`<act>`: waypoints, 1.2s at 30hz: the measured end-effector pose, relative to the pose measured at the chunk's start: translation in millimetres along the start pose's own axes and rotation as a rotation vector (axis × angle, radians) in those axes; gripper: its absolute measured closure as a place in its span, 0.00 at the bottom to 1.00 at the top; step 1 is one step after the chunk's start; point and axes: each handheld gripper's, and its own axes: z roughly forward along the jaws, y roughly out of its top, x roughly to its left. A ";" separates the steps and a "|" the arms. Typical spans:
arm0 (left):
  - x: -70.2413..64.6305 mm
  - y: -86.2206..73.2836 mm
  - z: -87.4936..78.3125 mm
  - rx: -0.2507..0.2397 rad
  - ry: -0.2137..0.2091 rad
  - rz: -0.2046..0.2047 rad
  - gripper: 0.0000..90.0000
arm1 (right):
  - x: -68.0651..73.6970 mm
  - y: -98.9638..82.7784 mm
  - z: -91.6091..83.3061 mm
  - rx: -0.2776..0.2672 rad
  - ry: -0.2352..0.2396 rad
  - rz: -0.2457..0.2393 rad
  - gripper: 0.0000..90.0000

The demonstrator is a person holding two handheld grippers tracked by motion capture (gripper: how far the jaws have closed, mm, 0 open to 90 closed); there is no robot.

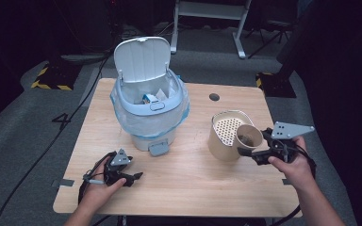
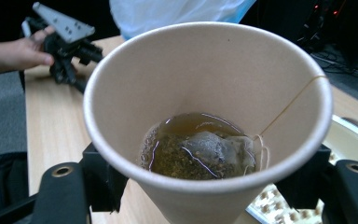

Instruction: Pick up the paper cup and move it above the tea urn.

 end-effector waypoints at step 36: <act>0.0 0.0 0.0 0.000 0.000 0.000 0.27 | -99.2 11.5 38.7 0.020 -0.149 0.084 0.34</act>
